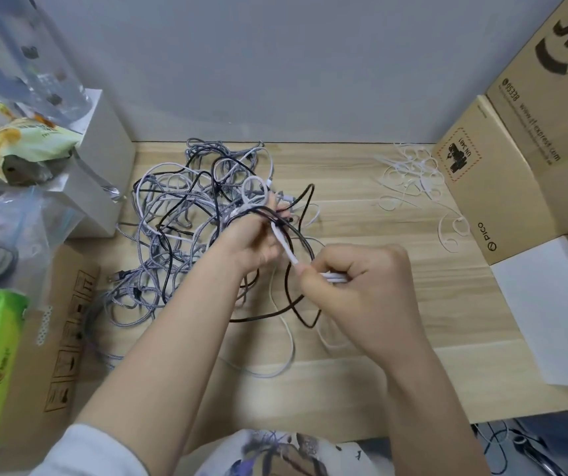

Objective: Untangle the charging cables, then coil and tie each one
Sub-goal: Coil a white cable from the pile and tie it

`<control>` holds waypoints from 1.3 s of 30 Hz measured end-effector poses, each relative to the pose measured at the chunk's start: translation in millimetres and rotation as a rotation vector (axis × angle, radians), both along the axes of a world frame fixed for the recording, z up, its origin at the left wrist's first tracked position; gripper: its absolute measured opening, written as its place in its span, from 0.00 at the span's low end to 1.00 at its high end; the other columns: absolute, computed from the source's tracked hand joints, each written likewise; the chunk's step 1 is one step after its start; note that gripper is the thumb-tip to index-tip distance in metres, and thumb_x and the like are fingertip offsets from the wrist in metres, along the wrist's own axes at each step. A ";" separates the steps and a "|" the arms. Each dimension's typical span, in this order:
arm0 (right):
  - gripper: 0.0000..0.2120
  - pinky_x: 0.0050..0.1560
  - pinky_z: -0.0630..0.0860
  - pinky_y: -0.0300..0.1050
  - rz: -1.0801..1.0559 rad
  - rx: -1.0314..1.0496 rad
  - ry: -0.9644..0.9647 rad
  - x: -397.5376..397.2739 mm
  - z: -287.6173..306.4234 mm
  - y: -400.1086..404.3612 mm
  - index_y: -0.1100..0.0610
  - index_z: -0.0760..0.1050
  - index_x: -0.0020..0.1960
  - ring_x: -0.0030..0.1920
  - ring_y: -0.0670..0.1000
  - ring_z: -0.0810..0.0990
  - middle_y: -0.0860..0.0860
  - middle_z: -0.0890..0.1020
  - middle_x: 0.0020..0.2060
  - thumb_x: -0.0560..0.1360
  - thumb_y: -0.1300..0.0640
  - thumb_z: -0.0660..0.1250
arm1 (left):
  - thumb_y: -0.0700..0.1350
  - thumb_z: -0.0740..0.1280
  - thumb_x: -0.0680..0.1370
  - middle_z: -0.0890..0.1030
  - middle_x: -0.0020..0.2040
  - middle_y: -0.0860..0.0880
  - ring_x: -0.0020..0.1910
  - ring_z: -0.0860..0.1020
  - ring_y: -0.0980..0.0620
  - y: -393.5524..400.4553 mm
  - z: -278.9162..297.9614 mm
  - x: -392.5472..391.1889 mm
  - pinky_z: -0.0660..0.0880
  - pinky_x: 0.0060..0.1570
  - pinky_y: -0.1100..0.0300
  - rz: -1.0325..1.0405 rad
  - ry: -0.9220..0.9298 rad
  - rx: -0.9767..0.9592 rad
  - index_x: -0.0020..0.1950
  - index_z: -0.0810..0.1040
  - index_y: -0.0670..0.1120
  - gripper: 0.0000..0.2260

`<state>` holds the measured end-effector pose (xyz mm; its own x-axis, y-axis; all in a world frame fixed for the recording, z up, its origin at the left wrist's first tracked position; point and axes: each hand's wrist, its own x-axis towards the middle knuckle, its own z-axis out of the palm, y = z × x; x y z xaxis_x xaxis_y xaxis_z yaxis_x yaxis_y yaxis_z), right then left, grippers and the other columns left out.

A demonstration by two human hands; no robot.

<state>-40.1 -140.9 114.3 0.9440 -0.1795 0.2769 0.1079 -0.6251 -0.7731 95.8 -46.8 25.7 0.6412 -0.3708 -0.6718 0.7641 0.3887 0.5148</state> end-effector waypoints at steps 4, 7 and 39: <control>0.10 0.28 0.59 0.38 0.001 0.053 -0.021 -2.1 4.7 -4.7 0.55 0.73 0.31 0.24 0.48 0.62 0.50 0.68 0.24 0.66 0.50 0.66 | 0.58 0.68 0.72 0.73 0.25 0.55 0.23 0.69 0.58 6.3 -5.9 6.8 0.66 0.25 0.67 -0.021 -0.083 0.135 0.29 0.74 0.49 0.18; 0.10 0.29 0.63 0.38 -0.057 0.126 0.064 1.0 -0.4 -7.9 0.52 0.74 0.27 0.24 0.43 0.67 0.50 0.73 0.23 0.65 0.51 0.69 | 0.57 0.65 0.76 0.67 0.20 0.54 0.16 0.63 0.60 15.4 -6.2 14.4 0.58 0.16 0.70 -0.156 -0.100 0.203 0.30 0.68 0.48 0.19; 0.09 0.37 0.67 0.42 -0.635 0.177 0.213 10.4 -39.9 -47.2 0.53 0.78 0.41 0.41 0.53 0.77 0.51 0.83 0.39 0.77 0.50 0.65 | 0.30 0.53 0.80 0.74 0.24 0.47 0.18 0.70 0.57 53.0 18.8 8.8 0.61 0.16 0.72 -0.536 -0.063 0.158 0.43 0.75 0.37 0.13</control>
